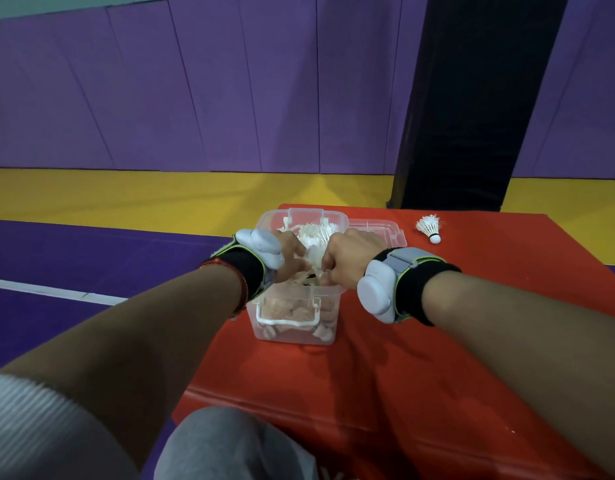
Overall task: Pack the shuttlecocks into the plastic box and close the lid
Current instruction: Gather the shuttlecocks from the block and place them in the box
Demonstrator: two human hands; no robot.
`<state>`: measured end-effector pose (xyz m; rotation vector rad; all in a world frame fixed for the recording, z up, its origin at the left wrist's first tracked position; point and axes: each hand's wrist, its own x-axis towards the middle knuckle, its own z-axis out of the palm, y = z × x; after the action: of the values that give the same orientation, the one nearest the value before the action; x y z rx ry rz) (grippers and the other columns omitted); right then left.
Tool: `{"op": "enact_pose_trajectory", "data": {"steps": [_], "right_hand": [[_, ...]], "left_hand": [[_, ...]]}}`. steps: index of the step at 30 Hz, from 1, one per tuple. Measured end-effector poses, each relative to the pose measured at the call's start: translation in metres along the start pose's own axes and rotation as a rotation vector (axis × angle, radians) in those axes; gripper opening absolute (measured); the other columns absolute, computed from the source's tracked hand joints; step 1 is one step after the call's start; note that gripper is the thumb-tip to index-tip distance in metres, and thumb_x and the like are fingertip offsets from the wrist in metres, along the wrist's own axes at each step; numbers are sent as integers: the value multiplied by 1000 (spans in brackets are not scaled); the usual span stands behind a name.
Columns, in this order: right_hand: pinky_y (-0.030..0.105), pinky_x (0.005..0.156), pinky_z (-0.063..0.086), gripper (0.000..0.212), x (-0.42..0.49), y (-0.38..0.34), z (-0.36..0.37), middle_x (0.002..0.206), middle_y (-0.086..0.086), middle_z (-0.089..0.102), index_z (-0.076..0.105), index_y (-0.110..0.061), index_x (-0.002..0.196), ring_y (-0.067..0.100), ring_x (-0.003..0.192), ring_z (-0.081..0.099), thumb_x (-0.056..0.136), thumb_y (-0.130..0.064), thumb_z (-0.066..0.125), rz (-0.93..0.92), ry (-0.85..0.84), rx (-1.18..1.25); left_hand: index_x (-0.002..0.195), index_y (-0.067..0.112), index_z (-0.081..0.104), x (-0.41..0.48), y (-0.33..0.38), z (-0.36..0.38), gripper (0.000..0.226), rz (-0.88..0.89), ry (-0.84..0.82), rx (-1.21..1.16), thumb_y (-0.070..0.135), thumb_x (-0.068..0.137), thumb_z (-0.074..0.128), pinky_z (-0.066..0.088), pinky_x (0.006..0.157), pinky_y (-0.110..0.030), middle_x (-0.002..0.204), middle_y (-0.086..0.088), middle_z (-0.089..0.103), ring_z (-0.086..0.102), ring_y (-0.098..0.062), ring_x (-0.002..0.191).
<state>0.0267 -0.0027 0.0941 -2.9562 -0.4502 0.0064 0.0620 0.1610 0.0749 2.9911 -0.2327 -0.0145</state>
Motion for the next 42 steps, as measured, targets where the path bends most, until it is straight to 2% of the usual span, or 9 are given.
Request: {"op": "enact_pose_trajectory", "data": {"steps": [5, 7, 11, 15, 19, 22, 26, 33, 42], "right_hand": [[33, 82, 46, 27, 6, -9, 4, 105, 4, 62, 68, -23, 106, 27, 84, 56, 82, -33, 61, 50, -27, -54], [29, 74, 43, 19, 9, -12, 4, 95, 4, 56, 63, -18, 98, 25, 74, 50, 84, -30, 60, 85, -41, -39], [20, 49, 31, 13, 19, -7, 2, 74, 11, 53, 58, -12, 71, 19, 48, 33, 79, -18, 66, 103, -144, 6], [27, 58, 40, 20, 24, -2, 10, 57, 2, 44, 53, -14, 56, 21, 51, 37, 67, -18, 69, 97, -116, -19], [41, 87, 46, 24, 21, -1, 13, 79, 8, 67, 74, -11, 94, 24, 63, 54, 74, -18, 62, 131, -79, 73], [54, 105, 34, 32, 16, -3, 8, 93, 5, 74, 73, -16, 107, 26, 87, 66, 78, -19, 60, 112, -111, 66], [49, 102, 42, 19, 6, -2, 4, 86, -6, 75, 79, -26, 90, 20, 91, 68, 79, -23, 64, 77, -60, 194], [50, 104, 35, 31, 0, 14, -6, 79, -13, 74, 76, -40, 74, 12, 93, 66, 49, -47, 59, 57, 60, 546], [37, 86, 31, 16, -8, 38, -17, 86, -16, 72, 73, -33, 80, 12, 93, 59, 79, -24, 59, 201, 478, 420]], "left_hand": [[114, 15, 64, 5, 0, 14, 28, 2, -28, -78, 33, 92, 62, 36, 70, -13, 109, -4, 57, 54, -23, 95], [97, 16, 67, 7, -3, 16, 14, 19, -45, -80, 27, 93, 59, 34, 59, -16, 94, -4, 59, 49, -22, 80], [95, 19, 71, 5, -6, 9, 23, 86, -83, 10, 38, 90, 59, 39, 70, -31, 86, 2, 60, 57, -24, 80], [91, 16, 71, 1, 0, -3, 28, 106, -145, 82, 40, 90, 55, 43, 70, -34, 85, 1, 65, 58, -24, 78], [89, 18, 67, -3, 0, 8, 25, 57, -118, 15, 40, 91, 55, 47, 81, -35, 103, -3, 68, 61, -24, 91], [111, 14, 68, -11, 2, 9, 30, 18, -162, -85, 34, 94, 53, 43, 93, -36, 122, -7, 63, 57, -27, 111], [132, 19, 56, -17, 8, -5, 44, -39, -155, -248, 25, 89, 60, 36, 98, -30, 135, -2, 49, 46, -24, 124], [87, 20, 77, -17, 16, -25, 26, -17, 106, -536, 9, 75, 58, 39, 78, -24, 110, 6, 61, 54, -15, 101], [95, 34, 72, -6, 39, -32, 27, -25, 220, -467, 25, 86, 48, 52, 91, -36, 113, 2, 68, 62, -26, 102]]}}
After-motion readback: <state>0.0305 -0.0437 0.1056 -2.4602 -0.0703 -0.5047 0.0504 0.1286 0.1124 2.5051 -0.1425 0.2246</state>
